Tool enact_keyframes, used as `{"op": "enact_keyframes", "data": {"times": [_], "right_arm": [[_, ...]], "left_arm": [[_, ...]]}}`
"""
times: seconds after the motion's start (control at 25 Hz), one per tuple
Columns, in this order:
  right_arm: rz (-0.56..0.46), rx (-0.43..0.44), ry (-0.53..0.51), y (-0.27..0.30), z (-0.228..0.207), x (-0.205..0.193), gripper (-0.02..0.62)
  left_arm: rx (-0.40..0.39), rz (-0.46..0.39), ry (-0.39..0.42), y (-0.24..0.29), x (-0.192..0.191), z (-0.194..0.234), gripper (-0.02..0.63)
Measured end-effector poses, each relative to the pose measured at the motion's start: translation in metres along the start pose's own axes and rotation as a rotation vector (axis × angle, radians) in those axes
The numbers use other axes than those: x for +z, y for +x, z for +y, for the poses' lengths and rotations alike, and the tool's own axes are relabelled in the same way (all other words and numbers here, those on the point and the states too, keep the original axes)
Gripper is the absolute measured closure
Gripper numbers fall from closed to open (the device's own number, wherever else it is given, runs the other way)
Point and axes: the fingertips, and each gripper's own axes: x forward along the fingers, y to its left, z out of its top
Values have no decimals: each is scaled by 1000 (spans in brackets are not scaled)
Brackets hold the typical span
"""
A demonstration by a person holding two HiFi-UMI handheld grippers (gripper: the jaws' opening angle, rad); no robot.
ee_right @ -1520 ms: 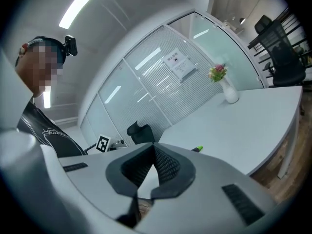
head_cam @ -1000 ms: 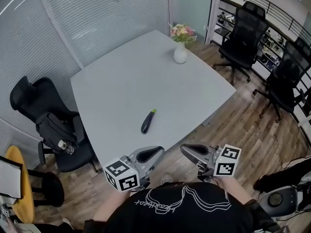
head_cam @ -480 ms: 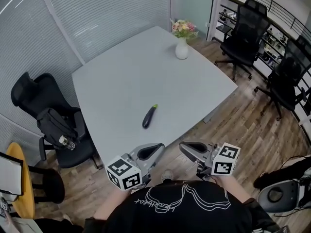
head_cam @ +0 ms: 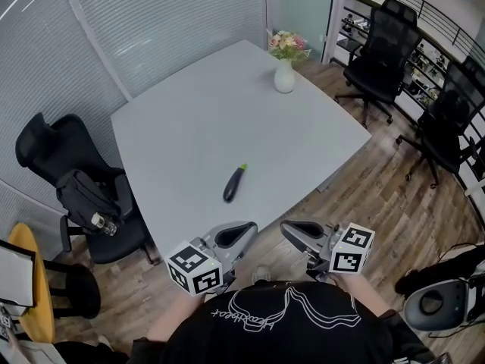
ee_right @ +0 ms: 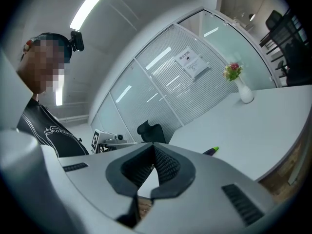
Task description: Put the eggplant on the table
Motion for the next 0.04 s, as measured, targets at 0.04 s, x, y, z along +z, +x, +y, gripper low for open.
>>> {"op": "enact_keyframes", "data": {"times": [0.04], "right_arm": [[0, -2, 0, 1, -1, 0, 588]], "left_arm": [[-1, 2, 1, 0, 0, 1, 588]]}}
